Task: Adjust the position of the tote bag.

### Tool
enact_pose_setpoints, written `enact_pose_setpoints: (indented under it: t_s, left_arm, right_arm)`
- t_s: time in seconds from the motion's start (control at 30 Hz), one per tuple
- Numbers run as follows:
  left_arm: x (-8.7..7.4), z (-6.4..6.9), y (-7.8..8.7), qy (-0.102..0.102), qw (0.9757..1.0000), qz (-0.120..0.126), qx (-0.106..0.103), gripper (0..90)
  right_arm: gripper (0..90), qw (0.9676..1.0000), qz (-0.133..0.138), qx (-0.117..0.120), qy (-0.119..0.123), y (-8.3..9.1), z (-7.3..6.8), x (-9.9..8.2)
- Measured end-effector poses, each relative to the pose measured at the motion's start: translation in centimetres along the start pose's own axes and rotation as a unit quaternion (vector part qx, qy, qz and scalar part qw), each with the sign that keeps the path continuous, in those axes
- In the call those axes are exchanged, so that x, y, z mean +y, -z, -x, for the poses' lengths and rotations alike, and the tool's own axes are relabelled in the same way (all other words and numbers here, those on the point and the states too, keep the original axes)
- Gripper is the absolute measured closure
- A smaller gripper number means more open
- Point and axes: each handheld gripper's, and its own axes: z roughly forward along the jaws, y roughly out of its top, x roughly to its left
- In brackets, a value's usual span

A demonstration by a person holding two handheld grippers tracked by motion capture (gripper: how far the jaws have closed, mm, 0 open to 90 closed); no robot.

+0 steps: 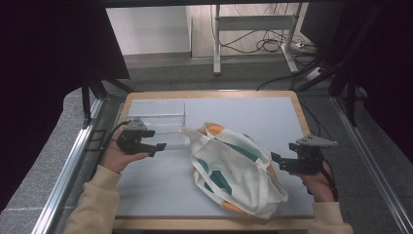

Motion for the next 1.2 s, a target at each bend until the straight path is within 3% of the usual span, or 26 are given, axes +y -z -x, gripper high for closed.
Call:
enact_pose_setpoints:
  t_s: [0.1, 0.47, 0.6, 0.97, 1.03, 1.2]
  left_arm:
    - [0.8, -0.1, -0.5, -0.019, 0.9998, -0.003, -0.002, 30.3]
    - [2.8, -0.1, -1.9, -0.051, 0.9985, 0.009, -0.019, 36.0]
    - [3.9, 0.1, -3.2, -0.074, 0.9969, -0.002, -0.026, 36.6]
    - [5.1, -0.3, -5.5, -0.086, 0.9955, -0.022, -0.031, 39.4]
    - [5.3, -0.3, -5.8, -0.087, 0.9951, -0.021, -0.043, 41.1]
    - [5.6, 0.0, -6.6, -0.102, 0.9928, -0.040, -0.047, 50.3]
  right_arm:
    - [19.8, 1.0000, -0.005, 0.001, 0.006, -0.2, -0.1, 0.0]
    - [19.8, 0.9999, -0.011, -0.003, 0.005, -0.4, -0.1, -0.1]
    - [19.8, 0.9999, -0.011, -0.004, 0.005, -0.4, -0.1, -0.1]
    - [19.8, 0.9999, -0.013, -0.007, 0.006, -0.4, -0.1, -0.2]
    - [19.8, 0.9999, -0.012, -0.007, 0.005, -0.5, -0.1, -0.2]
    - [19.8, 0.9999, -0.013, -0.007, 0.004, -0.5, 0.0, -0.2]
